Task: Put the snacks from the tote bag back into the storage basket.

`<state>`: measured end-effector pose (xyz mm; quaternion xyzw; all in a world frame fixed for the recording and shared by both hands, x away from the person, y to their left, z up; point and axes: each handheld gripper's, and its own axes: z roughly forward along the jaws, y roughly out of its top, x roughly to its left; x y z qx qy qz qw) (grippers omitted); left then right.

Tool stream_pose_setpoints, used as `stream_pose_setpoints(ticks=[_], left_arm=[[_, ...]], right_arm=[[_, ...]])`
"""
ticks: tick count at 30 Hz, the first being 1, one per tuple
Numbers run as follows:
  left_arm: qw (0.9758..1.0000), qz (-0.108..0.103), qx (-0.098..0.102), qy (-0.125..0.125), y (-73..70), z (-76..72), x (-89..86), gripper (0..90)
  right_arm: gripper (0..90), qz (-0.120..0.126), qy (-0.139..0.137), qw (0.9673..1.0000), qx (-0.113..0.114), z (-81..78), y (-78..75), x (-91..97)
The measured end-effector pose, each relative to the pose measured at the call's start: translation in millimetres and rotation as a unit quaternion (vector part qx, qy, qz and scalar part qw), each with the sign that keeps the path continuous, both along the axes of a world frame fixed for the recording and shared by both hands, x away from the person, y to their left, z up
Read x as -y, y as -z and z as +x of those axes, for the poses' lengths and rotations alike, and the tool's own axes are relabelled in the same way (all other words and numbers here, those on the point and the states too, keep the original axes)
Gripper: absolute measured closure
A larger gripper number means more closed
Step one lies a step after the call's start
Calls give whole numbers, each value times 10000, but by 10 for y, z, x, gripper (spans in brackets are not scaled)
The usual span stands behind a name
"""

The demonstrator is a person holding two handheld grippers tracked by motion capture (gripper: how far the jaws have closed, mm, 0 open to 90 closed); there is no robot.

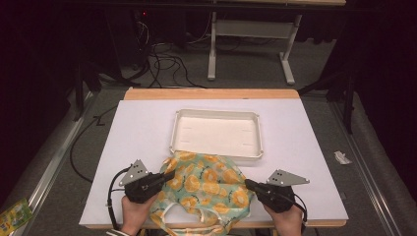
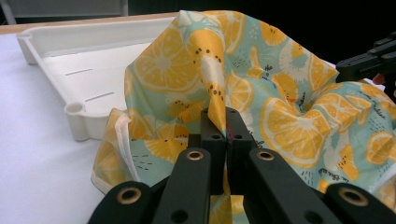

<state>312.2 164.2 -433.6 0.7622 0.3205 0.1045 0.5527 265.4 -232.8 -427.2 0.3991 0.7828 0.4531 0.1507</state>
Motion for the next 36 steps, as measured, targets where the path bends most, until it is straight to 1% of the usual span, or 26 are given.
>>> stream_pose_setpoints(ticks=[4, 13, 15, 19, 23, 27, 29, 33, 34, 36], left_arm=[[10000, -11, 50, 13, -26, 4, 4, 896], [9999, -60, 98, 82, -86, 30, 61, 897], [9998, -76, 124, 102, -105, 42, 82, 897], [9997, -81, 166, 126, -143, 75, 124, 897], [9997, -96, 182, 141, -171, 113, 172, 899], [9996, -60, 190, 178, -184, 147, 216, 900], [9996, -48, 180, 193, -185, 162, 236, 900], [9996, -11, 157, 230, -188, 184, 276, 900], [9996, -24, 158, 242, -189, 187, 286, 900], [9996, -34, 156, 243, -187, 194, 300, 900]], right_arm=[[900, -39, 68, 10000, -1, 21, 28, 24], [900, -58, 217, 9996, -158, 81, 117, 84], [900, -83, 216, 9996, -157, 97, 141, 94], [900, -79, 256, 9993, -259, 117, 180, 101], [900, -110, 241, 9992, -292, 126, 204, 99], [900, -85, 244, 9993, -272, 119, 202, 96], [900, -83, 228, 9995, -221, 106, 186, 93], [855, -31, 185, 9997, -128, 78, 136, 91], [816, -2, 169, 9998, -70, 55, 96, 85], [812, 11, 159, 9999, -38, 44, 75, 82]])
